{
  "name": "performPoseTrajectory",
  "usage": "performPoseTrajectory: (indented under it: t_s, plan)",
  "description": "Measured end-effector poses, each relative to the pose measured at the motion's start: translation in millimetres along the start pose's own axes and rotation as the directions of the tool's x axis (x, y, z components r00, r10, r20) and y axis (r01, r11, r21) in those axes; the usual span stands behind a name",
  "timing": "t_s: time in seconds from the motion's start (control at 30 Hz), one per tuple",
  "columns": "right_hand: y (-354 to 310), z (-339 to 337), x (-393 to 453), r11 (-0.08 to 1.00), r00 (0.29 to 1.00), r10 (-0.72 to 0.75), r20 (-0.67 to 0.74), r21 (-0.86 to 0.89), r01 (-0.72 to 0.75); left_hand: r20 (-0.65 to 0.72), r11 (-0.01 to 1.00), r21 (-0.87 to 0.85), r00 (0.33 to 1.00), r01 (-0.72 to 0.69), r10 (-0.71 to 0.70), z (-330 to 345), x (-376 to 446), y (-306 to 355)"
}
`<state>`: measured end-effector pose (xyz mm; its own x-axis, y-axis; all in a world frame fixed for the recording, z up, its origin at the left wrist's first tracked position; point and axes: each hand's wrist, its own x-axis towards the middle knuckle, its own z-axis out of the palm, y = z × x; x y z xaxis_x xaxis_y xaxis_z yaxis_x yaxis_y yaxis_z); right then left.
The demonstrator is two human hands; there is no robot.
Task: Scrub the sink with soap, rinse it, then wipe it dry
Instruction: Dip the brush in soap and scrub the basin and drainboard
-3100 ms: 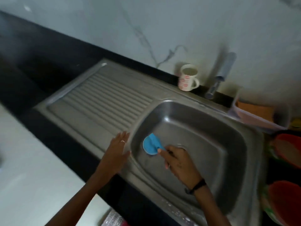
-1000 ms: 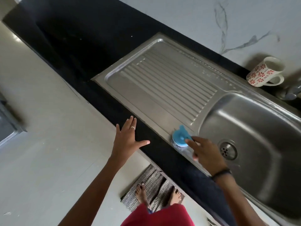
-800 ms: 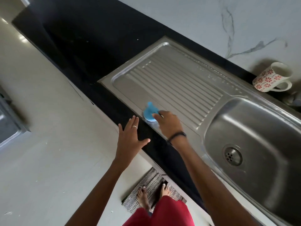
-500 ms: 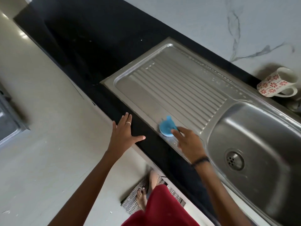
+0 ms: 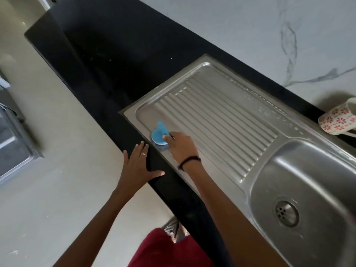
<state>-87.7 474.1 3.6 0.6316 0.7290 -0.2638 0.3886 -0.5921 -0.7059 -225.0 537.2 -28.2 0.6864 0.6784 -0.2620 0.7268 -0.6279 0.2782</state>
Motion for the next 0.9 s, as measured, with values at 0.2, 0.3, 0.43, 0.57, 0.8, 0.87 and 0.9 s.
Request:
performPoseTrajectory:
  t_s: [0.2, 0.3, 0.43, 0.57, 0.8, 0.87, 0.9]
  plan:
    - [29, -22, -29, 0.994, 1.0, 0.001, 0.024, 0.11, -0.004, -0.015, 1.0, -0.027, 1.0, -0.001, 0.001, -12, 22, -10]
    - [52, -39, -71, 0.987, 0.998, 0.057, -0.004, 0.148, -0.056, -0.012, 1.0, 0.0, 1.0, 0.001, -0.001, -20, 37, -19]
    - [47, -40, -80, 0.981, 0.99, 0.142, -0.012, 0.134, -0.139, 0.012, 0.999, 0.022, 0.999, -0.032, 0.032, -29, 53, -32]
    - [1, -8, -31, 0.992, 0.99, 0.123, -0.063, 0.009, -0.122, 0.012, 0.995, 0.011, 0.995, -0.095, 0.095, -40, 72, -49]
    - [-70, 27, 33, 0.991, 0.989, 0.118, -0.092, -0.056, -0.123, 0.056, 0.98, 0.012, 0.979, -0.198, 0.197, -60, 111, -82]
    - [-62, 28, 20, 0.986, 0.979, 0.161, -0.123, -0.023, -0.165, 0.088, 0.969, 0.02, 0.966, -0.246, 0.243, -64, 126, -88]
    - [-54, 26, 10, 0.983, 0.974, 0.177, -0.14, -0.023, -0.182, 0.108, 0.965, 0.02, 0.96, -0.26, 0.257, -65, 131, -89]
